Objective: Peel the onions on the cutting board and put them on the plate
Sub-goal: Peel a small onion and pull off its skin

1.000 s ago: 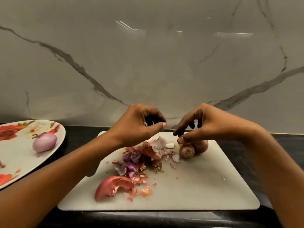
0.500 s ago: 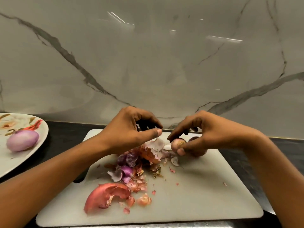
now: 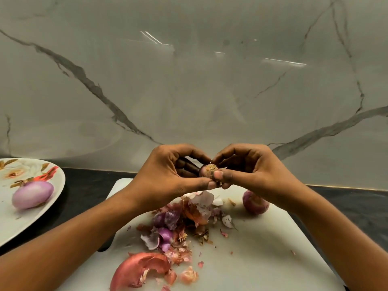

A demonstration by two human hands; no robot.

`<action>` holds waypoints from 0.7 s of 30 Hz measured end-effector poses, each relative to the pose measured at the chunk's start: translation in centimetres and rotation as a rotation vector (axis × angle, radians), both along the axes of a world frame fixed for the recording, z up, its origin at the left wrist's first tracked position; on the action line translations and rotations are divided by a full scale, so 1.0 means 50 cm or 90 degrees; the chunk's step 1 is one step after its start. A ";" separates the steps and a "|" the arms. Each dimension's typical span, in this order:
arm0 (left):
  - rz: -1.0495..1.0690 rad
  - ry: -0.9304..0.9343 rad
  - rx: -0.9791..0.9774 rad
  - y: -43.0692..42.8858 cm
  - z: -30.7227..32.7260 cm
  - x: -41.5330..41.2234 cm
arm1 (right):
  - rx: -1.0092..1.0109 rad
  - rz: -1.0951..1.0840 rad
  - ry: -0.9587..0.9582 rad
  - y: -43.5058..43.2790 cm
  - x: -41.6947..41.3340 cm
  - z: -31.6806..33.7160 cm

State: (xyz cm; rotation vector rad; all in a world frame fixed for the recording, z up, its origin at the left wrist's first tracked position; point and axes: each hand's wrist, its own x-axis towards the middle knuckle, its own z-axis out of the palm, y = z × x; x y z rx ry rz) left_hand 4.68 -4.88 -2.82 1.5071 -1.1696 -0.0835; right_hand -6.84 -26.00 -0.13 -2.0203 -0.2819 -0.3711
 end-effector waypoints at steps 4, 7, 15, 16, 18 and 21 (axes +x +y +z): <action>-0.015 0.003 -0.023 -0.001 0.002 0.005 | 0.020 -0.003 -0.021 -0.002 -0.001 0.001; -0.030 -0.035 -0.028 -0.002 0.002 0.001 | -0.011 -0.019 -0.053 0.004 -0.002 -0.004; -0.022 -0.014 -0.018 -0.001 0.006 0.003 | -0.063 -0.058 -0.141 0.016 0.004 -0.023; -0.022 -0.007 -0.018 0.000 0.006 0.002 | -0.074 -0.066 -0.149 0.016 0.005 -0.027; -0.026 0.011 -0.019 -0.001 0.007 0.002 | -0.090 -0.076 -0.157 0.017 0.005 -0.029; -0.038 0.037 -0.024 0.000 0.006 0.006 | -0.080 -0.068 -0.145 0.016 0.004 -0.028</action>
